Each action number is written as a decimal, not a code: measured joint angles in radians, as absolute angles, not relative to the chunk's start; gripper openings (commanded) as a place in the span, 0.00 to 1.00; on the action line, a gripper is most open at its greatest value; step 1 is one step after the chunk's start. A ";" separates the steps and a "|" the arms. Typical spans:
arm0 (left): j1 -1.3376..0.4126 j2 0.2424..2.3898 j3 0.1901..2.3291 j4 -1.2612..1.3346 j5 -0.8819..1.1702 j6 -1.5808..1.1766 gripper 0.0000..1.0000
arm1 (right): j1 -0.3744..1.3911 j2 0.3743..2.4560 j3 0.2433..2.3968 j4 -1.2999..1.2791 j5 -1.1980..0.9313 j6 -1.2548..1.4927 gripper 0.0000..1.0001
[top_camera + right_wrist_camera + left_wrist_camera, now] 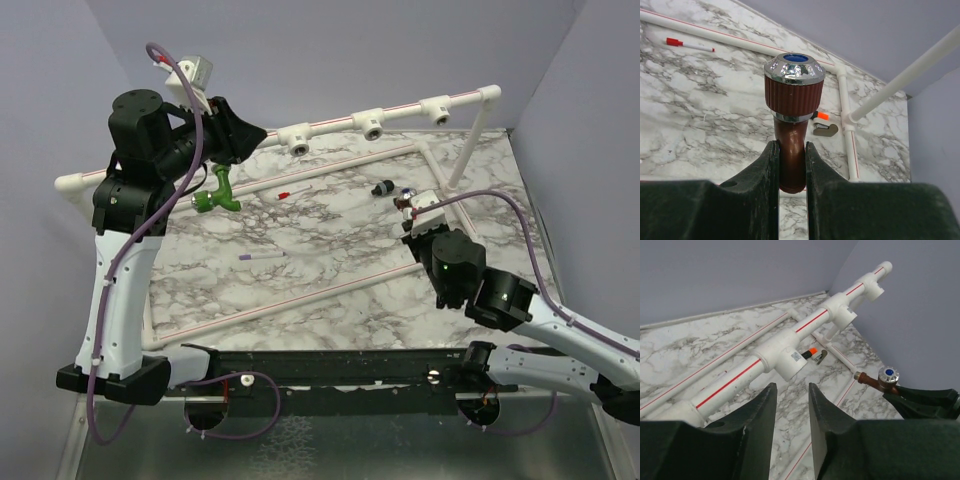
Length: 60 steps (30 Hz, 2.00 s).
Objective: Install the water faucets
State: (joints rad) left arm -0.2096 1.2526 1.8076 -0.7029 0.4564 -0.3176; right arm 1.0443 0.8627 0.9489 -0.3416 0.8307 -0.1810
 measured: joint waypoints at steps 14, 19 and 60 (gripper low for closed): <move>-0.209 1.243 1.682 -0.484 0.257 -0.293 0.78 | 0.717 0.840 0.810 -0.062 0.631 -0.333 0.01; -0.210 1.236 1.594 -0.421 0.145 -0.264 0.83 | 0.620 0.828 0.781 -0.007 0.525 -0.311 0.01; -0.294 1.189 1.391 -0.243 -0.175 -0.097 0.85 | 0.261 0.839 0.601 0.599 0.139 -0.027 0.01</move>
